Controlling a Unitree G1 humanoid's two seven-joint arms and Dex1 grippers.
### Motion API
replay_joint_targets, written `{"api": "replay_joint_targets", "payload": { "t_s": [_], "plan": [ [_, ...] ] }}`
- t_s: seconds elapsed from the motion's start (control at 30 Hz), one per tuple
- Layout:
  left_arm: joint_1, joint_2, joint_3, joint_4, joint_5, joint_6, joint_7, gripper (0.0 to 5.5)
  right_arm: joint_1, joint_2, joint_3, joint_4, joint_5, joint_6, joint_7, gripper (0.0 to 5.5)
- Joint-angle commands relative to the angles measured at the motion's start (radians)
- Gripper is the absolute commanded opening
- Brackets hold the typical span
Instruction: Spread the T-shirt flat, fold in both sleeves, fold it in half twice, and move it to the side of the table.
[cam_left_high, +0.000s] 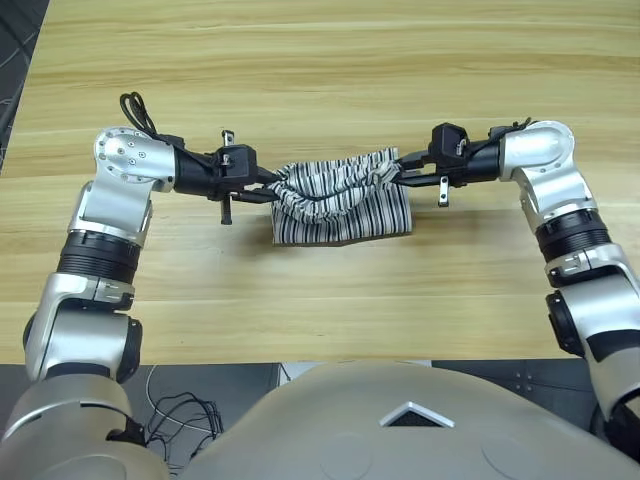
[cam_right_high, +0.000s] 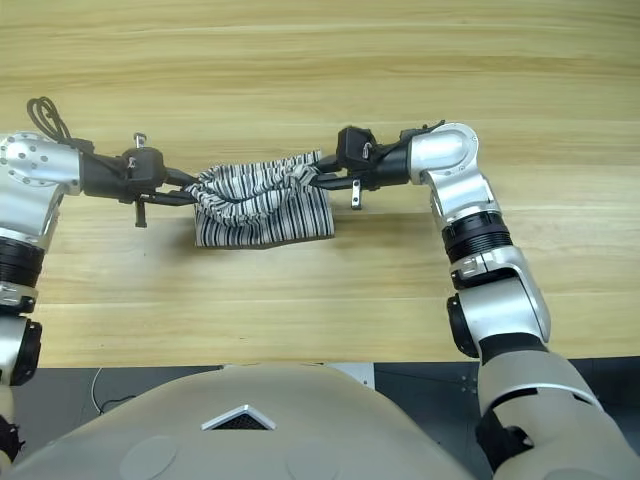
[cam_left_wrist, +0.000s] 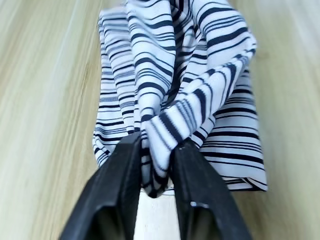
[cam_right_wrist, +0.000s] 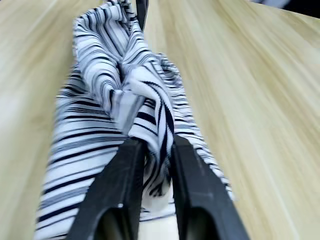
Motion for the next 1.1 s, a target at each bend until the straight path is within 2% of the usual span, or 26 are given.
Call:
{"api": "replay_joint_targets", "payload": {
  "t_s": [0.03, 0.17, 0.2, 0.3, 0.4, 0.47, 0.53, 0.7, 0.8, 0.87, 0.97, 1.1],
  "plan": [
    [-0.101, -0.020, 0.033, 0.182, 0.028, -0.030, 0.016, 1.72, -0.098, 0.045, -0.039, 0.145, -0.053, -0.064, -0.107, 1.57],
    [-0.244, -0.021, 0.090, 0.480, 0.053, -0.093, 0.084, 2.49, -0.173, 0.064, -0.058, 0.318, -0.111, -0.118, -0.202, 2.44],
    [-0.269, -0.018, 0.100, 0.542, 0.070, -0.111, 0.117, 2.51, -0.185, 0.063, -0.057, 0.352, -0.133, -0.134, -0.228, 2.58],
    [-0.295, -0.009, 0.121, 0.642, 0.096, -0.165, 0.173, 2.51, -0.195, 0.074, -0.100, 0.378, -0.111, -0.173, -0.233, 2.58],
    [-0.299, -0.010, 0.154, 0.680, 0.093, -0.207, 0.190, 2.51, -0.146, 0.130, -0.186, 0.213, 0.063, -0.151, -0.104, 2.58],
    [-0.297, -0.011, 0.177, 0.701, 0.087, -0.221, 0.205, 2.51, -0.049, 0.171, -0.166, -0.012, 0.175, -0.067, 0.000, 2.58],
    [-0.292, -0.014, 0.189, 0.716, 0.096, -0.233, 0.220, 2.51, 0.025, 0.196, -0.109, -0.148, 0.193, -0.014, 0.039, 2.58],
    [-0.287, -0.029, 0.212, 0.723, 0.096, -0.256, 0.231, 2.51, 0.078, 0.252, -0.048, -0.133, 0.118, -0.015, 0.001, 2.58],
    [-0.213, -0.055, 0.224, 0.587, 0.020, -0.277, 0.075, 2.51, 0.101, 0.272, -0.023, -0.101, 0.079, -0.028, -0.014, 2.58],
    [-0.103, -0.078, 0.208, 0.354, -0.050, -0.254, -0.009, 2.51, 0.104, 0.281, -0.012, -0.058, 0.053, -0.046, -0.026, 2.58],
    [0.008, -0.101, 0.172, 0.095, -0.077, -0.205, -0.017, 2.51, 0.079, 0.296, -0.014, 0.045, 0.012, -0.076, -0.057, 2.58],
    [0.072, -0.099, 0.169, -0.083, -0.098, -0.128, 0.007, 2.51, -0.004, 0.319, -0.023, 0.268, -0.063, -0.117, -0.138, 2.58]
  ]
}}
